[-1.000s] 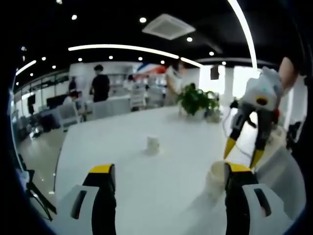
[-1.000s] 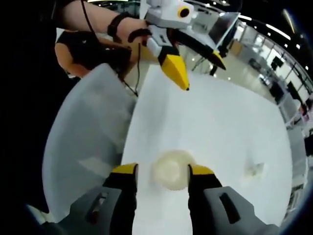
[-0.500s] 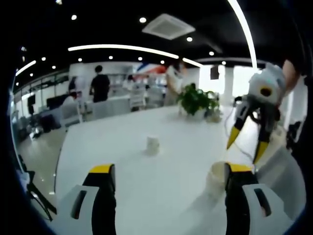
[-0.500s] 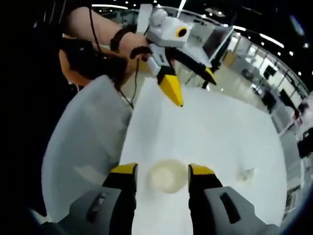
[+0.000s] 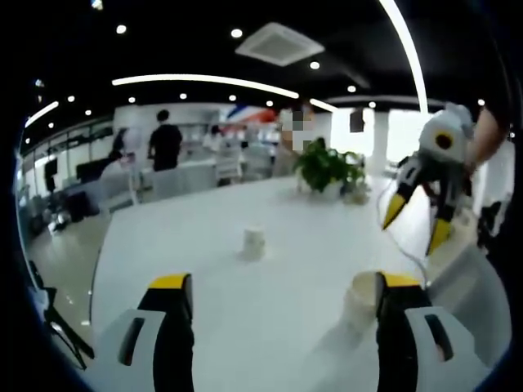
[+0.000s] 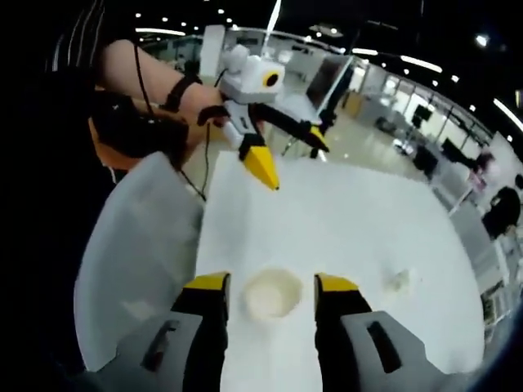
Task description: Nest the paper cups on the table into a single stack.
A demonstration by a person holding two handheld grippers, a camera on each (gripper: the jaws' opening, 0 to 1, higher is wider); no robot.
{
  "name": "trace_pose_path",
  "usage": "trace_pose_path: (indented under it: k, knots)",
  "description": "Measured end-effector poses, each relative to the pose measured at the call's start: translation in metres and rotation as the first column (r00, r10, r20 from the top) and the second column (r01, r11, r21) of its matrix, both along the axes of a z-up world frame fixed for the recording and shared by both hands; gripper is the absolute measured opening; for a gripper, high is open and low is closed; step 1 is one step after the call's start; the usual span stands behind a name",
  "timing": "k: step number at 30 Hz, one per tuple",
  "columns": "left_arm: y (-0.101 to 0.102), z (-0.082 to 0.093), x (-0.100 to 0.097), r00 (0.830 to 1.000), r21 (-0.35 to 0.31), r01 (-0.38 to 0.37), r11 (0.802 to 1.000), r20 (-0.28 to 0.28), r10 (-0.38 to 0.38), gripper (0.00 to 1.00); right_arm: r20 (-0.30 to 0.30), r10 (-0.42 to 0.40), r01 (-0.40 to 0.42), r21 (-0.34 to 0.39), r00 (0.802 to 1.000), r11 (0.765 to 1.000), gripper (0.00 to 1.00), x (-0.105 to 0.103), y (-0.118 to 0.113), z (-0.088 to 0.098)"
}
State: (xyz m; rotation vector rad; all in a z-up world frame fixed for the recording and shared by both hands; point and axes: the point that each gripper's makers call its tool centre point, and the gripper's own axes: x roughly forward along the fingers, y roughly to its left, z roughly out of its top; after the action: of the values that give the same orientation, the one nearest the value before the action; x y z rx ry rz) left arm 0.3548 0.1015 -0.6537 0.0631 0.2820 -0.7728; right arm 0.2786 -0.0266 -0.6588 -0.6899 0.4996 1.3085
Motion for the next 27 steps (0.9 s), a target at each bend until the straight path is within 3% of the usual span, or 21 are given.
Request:
trace_pose_path:
  k: [7, 12, 18, 24, 27]
  knots:
    - [-0.001, -0.001, -0.001, 1.0, 0.001, 0.005, 1.0, -0.001, -0.005, 0.92, 0.001, -0.099, 0.099, 0.05, 0.995, 0.994, 0.37, 0.005, -0.013, 0.007]
    - [-0.001, -0.001, -0.001, 1.0, 0.003, 0.01, 1.0, -0.002, -0.01, 0.92, -0.032, -0.164, 0.166, 0.082, 0.986, 0.983, 0.36, 0.006, -0.023, 0.01]
    - [-0.002, 0.0, -0.001, 1.0, -0.005, 0.016, 1.0, -0.009, -0.016, 0.92, -0.013, -0.225, 0.225, 0.114, 0.974, 0.968, 0.36, 0.011, -0.041, 0.016]
    - [-0.005, -0.001, -0.003, 1.0, 0.003, 0.03, 1.0, -0.004, -0.03, 0.92, -0.05, -0.319, 0.323, 0.172, 0.946, 0.931, 0.36, 0.017, -0.056, 0.018]
    - [-0.004, 0.0, -0.002, 1.0, -0.002, 0.027, 1.0, -0.003, -0.027, 0.92, -0.041, -0.361, 0.362, 0.189, 0.932, 0.913, 0.37, 0.021, -0.065, 0.018]
